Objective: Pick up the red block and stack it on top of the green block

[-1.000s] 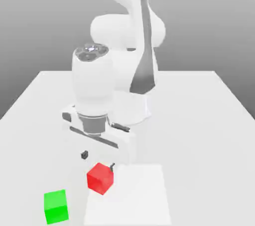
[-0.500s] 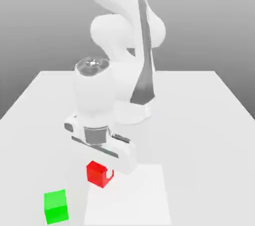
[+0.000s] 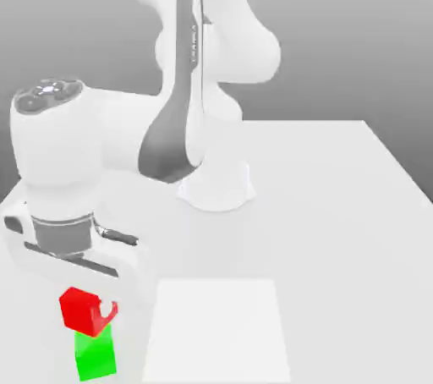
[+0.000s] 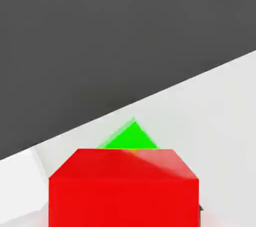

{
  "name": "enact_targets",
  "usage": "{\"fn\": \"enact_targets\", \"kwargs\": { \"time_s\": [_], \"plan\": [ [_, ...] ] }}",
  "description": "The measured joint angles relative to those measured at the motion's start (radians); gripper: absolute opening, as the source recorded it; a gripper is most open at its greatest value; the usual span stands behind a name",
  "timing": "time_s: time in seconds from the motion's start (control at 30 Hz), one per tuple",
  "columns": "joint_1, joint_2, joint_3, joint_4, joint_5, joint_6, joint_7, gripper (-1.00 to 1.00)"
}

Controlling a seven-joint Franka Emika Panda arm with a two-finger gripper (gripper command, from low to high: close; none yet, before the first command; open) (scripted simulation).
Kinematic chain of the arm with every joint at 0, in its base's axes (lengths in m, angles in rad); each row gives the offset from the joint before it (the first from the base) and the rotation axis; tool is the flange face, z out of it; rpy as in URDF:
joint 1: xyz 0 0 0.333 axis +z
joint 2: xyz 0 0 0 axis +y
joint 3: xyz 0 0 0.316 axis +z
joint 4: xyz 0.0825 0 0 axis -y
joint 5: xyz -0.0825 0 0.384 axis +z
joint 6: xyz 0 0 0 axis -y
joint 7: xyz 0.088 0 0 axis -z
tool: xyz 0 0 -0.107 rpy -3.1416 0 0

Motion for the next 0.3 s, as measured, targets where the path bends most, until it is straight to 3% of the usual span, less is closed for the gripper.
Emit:
{"fn": "enact_targets", "kwargs": {
  "time_s": [0.17, 0.3],
  "plan": [
    [-0.001, 0.018, 0.001, 0.001, 0.002, 0.016, -0.002, 1.0],
    [0.003, -0.076, -0.005, -0.002, -0.012, -0.073, 0.007, 1.0]
  ]
}}
